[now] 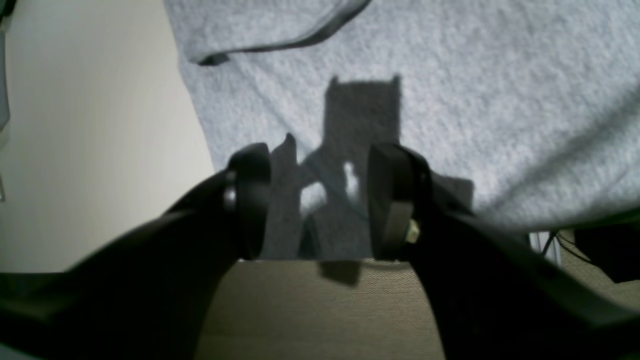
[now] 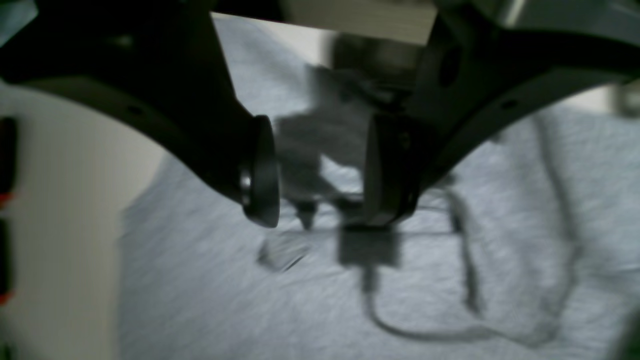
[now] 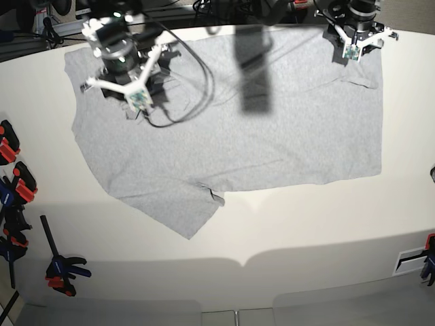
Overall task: Fold the T-shirt properly
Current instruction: 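Slide the right gripper back to the shoulder corner of the shirt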
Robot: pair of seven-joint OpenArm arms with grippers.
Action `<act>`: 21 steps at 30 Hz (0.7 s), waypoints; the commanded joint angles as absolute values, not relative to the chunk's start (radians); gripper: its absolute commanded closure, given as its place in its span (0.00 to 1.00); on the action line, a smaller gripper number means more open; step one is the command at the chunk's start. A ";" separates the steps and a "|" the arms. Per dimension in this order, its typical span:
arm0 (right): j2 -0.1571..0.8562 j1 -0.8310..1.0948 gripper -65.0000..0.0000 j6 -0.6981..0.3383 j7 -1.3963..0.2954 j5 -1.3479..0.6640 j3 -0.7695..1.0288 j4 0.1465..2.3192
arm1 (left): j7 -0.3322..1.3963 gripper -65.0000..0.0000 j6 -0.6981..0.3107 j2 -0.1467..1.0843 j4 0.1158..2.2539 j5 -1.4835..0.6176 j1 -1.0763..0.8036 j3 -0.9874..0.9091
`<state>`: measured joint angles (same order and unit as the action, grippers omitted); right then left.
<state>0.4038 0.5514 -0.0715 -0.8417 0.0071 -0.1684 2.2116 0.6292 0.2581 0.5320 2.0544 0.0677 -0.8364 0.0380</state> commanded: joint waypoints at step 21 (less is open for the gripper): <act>0.324 0.393 0.59 -0.201 -0.691 -0.023 0.026 1.657 | 0.643 0.56 0.261 0.545 2.072 0.207 -0.843 0.032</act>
<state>0.3122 0.3725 -0.2134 -0.6022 -0.0601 0.0200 1.6680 0.6567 0.2565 0.5331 2.0544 0.1913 -0.8360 0.0380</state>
